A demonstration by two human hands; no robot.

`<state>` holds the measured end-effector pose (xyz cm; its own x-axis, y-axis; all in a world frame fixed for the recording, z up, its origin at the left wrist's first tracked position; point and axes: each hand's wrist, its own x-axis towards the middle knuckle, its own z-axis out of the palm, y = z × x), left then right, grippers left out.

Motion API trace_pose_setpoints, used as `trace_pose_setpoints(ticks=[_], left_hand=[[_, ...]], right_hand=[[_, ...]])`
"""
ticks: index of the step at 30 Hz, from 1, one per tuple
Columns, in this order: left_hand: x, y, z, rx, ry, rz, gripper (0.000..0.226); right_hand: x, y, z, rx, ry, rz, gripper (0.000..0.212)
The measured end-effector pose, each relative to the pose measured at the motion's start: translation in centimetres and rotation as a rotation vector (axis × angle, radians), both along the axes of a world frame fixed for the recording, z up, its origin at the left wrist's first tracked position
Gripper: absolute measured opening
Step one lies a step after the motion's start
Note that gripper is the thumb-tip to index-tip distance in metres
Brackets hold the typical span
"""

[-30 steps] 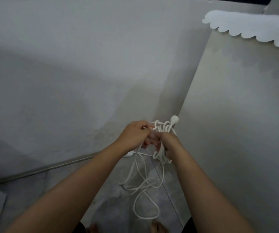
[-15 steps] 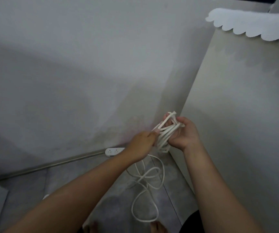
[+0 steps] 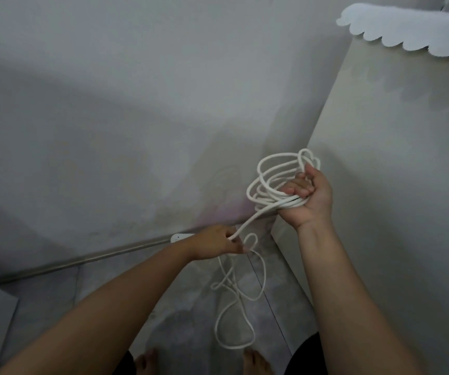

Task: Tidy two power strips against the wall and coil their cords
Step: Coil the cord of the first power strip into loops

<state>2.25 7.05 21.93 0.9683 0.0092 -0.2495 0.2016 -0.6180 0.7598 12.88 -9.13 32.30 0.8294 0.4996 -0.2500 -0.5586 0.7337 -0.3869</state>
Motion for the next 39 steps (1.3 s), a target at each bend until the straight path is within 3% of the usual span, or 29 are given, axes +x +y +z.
trace_pose_setpoints(ticks=[2, 6, 11, 13, 15, 17, 19, 21, 24, 26, 29, 34, 39], left_hand=[[0.2, 1.3, -1.3, -0.084, -0.043, 0.106, 0.024], [1.3, 2.2, -2.2, -0.281, -0.093, 0.343, 0.024], [4.3, 1.8, -1.2, -0.386, -0.130, 0.318, 0.005], [5.0, 2.1, -0.9, -0.385, -0.118, 0.276, 0.014], [6.0, 2.9, -0.6, -0.197, -0.098, 0.190, 0.030], [7.1, 3.6, -0.4, 0.094, -0.103, 0.112, 0.040], [8.4, 4.3, -0.5, 0.296, -0.126, 0.065, 0.035], [9.5, 5.0, -1.0, 0.361, -0.102, 0.037, 0.034], [11.0, 5.5, -2.0, 0.435, -0.027, 0.075, 0.050], [12.0, 5.4, -2.3, 0.494, -0.029, 0.088, 0.056], [13.3, 5.1, -2.1, 0.478, -0.029, 0.082, 0.051], [13.6, 4.8, -1.9, 0.489, -0.051, -0.051, 0.018], [12.4, 5.1, -0.8, 0.348, 0.025, -0.066, 0.024]], right_hand=[[0.1, -0.4, 0.3, 0.111, -0.018, -0.012, 0.035], [0.5, -1.4, 0.9, 0.260, -0.169, 0.115, 0.025], [1.0, -2.1, 1.2, 0.369, -0.319, 0.589, 0.027], [1.2, -2.4, 1.6, 0.306, -0.436, 0.760, 0.024], [1.4, -2.7, 1.8, 0.235, -0.544, 0.912, 0.025], [1.8, -3.2, 1.6, 0.147, -0.596, 1.038, 0.026], [2.5, -3.6, 1.3, 0.016, -0.590, 1.109, 0.025], [3.2, -4.1, 1.0, -0.235, -0.607, 1.105, 0.023], [3.9, -3.8, 0.3, -0.636, -0.652, 1.068, 0.035], [3.8, -2.7, -0.5, -0.871, -0.742, 1.082, 0.029], [4.0, -1.0, -2.6, -1.098, -0.733, 1.015, 0.034], [4.6, 1.3, -5.7, -1.363, -0.611, 0.923, 0.018], [3.6, 3.5, -8.6, -1.516, -0.566, 0.784, 0.024]])
